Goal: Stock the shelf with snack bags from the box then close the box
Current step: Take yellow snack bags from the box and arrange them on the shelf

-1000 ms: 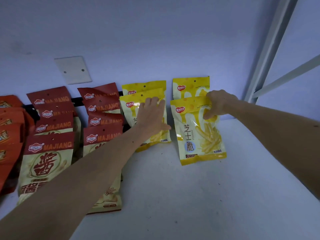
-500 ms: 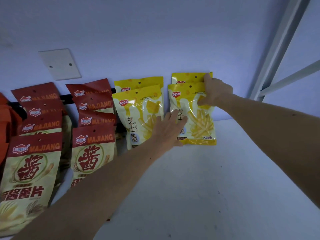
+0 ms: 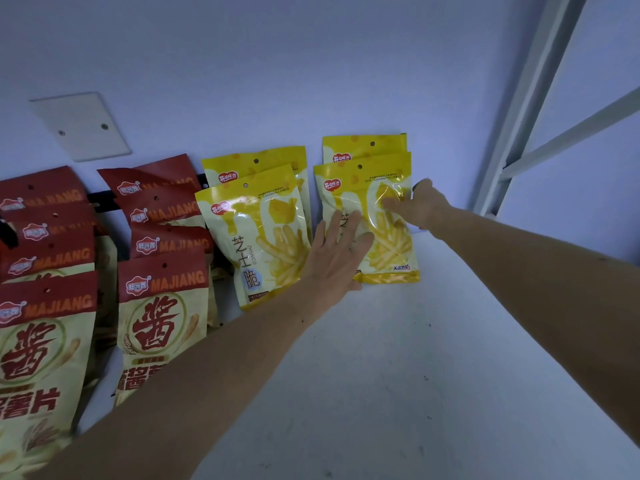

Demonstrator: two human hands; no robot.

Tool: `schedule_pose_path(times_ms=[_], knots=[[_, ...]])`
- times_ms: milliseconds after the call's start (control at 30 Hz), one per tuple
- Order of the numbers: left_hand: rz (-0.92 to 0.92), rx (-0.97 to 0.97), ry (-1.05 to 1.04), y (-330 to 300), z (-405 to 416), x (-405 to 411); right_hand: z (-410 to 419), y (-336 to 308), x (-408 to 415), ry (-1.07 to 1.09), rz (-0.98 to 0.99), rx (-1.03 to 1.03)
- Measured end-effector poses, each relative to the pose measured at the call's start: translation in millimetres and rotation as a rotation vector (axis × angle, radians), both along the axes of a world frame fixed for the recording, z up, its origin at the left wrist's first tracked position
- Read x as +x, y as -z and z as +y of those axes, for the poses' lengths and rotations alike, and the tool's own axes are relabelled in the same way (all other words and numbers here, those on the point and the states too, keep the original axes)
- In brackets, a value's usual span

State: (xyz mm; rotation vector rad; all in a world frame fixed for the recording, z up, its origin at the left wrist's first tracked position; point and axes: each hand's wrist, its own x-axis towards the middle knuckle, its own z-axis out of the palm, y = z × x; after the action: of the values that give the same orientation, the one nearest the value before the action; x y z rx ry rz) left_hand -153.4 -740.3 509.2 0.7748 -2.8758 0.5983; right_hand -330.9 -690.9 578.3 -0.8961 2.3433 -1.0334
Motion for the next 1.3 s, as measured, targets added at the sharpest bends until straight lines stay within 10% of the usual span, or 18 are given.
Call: schedule_pose_path(times_ms=[633,1300], knots=[[-0.012,-0.071,0.007,11,4,-14,3,15,-4,0.028,0.015,0.101],[-0.089,-0.171,0.010,-26,64,76,121,16,73,-0.106,0.681,0.428]])
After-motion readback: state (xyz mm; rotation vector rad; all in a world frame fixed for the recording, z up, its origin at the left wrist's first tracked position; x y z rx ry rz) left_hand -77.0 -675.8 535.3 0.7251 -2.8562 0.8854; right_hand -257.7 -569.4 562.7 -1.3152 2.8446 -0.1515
